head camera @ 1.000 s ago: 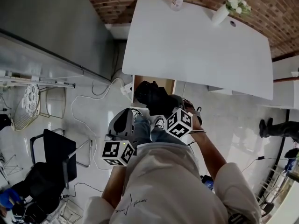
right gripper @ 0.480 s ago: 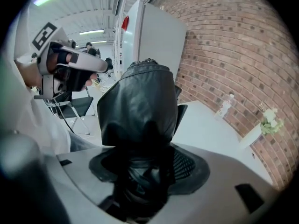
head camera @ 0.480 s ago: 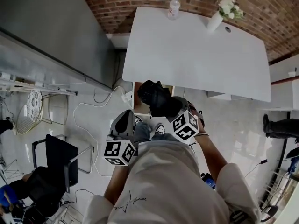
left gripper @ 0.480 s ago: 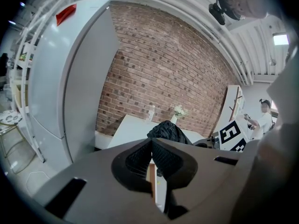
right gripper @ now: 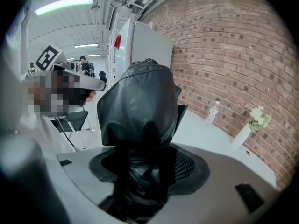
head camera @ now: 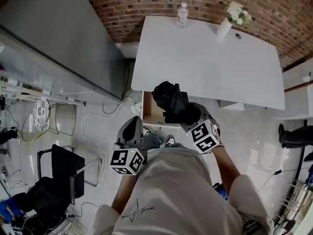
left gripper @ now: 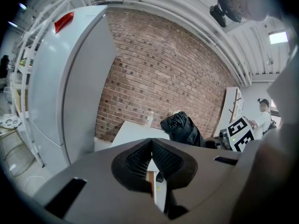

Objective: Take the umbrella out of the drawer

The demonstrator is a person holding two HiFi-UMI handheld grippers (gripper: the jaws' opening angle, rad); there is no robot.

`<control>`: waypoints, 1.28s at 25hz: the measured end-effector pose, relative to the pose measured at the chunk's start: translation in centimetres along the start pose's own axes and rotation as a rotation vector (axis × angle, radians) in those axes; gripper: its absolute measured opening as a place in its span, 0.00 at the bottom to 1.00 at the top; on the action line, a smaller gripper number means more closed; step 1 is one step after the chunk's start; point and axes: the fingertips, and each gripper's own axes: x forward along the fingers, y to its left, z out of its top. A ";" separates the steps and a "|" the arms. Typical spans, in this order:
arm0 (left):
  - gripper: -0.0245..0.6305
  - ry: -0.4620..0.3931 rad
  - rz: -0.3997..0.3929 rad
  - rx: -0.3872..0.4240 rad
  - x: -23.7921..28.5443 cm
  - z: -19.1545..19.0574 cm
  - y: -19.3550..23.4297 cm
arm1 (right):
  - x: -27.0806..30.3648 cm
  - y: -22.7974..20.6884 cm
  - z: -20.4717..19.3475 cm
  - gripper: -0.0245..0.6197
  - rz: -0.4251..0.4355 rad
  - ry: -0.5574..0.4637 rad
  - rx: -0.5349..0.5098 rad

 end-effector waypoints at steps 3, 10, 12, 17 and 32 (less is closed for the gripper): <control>0.06 -0.019 0.002 0.001 -0.3 0.7 -0.2 | -1.5 -0.5 1.1 0.45 -0.026 -0.069 -0.006; 0.06 -0.052 -0.003 -0.003 -1.1 1.4 -1.0 | -4.9 -0.6 2.8 0.45 -0.052 -0.184 0.029; 0.06 -0.056 -0.007 0.002 -1.3 1.5 -1.2 | -5.9 -0.7 3.4 0.45 -0.050 -0.214 0.060; 0.06 -0.077 0.003 -0.006 -1.9 1.9 -1.0 | -8.0 -0.5 4.2 0.45 -0.051 -0.284 0.109; 0.06 -0.122 0.007 0.054 -3.7 3.3 -2.4 | -13.0 -1.4 4.9 0.45 -0.076 -0.439 0.278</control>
